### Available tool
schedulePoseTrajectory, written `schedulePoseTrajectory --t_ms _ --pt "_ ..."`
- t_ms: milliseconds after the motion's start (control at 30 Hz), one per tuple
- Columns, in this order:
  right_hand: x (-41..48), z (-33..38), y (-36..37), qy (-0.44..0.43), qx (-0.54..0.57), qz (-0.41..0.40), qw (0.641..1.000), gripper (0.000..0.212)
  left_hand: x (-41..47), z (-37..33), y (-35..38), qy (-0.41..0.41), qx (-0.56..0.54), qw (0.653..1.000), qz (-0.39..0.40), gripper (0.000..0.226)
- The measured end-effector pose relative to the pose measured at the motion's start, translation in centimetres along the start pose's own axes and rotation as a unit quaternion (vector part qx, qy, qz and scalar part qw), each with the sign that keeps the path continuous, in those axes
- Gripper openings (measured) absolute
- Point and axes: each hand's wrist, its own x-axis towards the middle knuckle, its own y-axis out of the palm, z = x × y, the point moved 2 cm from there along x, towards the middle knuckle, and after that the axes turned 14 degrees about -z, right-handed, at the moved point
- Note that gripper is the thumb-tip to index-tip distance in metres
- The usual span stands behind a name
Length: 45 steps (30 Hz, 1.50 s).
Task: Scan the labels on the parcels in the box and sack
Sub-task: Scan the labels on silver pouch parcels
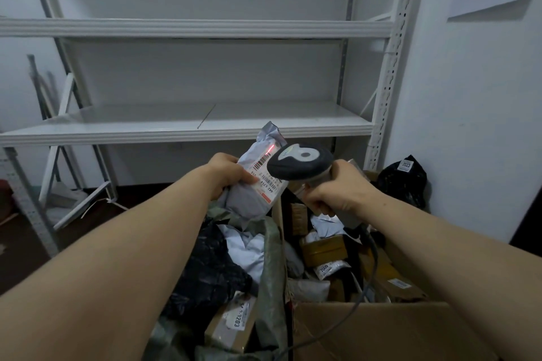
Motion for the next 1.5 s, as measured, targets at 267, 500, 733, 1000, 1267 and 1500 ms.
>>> schedulePoseTrajectory --t_ms 267,500,733,1000,1267,1500 --pt "-0.2 -0.3 0.7 0.137 0.189 0.061 0.97 0.012 0.6 1.2 0.0 -0.045 -0.09 0.993 -0.056 0.021" --pt "-0.5 -0.5 0.8 0.202 0.213 0.058 0.954 0.012 0.9 1.6 0.9 -0.083 -0.173 0.98 -0.057 0.043" --pt "-0.1 -0.2 0.7 0.216 0.223 0.051 0.949 0.013 1.1 1.5 1.1 -0.088 -0.195 0.975 -0.052 0.046" --pt "-0.1 -0.1 0.9 0.211 0.222 0.056 0.95 0.013 1.0 1.5 0.9 -0.096 -0.207 0.972 -0.052 0.057" --pt "0.1 -0.2 1.1 0.203 0.225 0.054 0.951 0.013 1.0 1.6 0.7 -0.098 -0.219 0.969 -0.049 0.058" --pt "0.2 -0.3 1.5 0.209 0.222 0.055 0.951 0.013 0.8 1.6 0.6 -0.101 -0.209 0.972 -0.041 0.049"
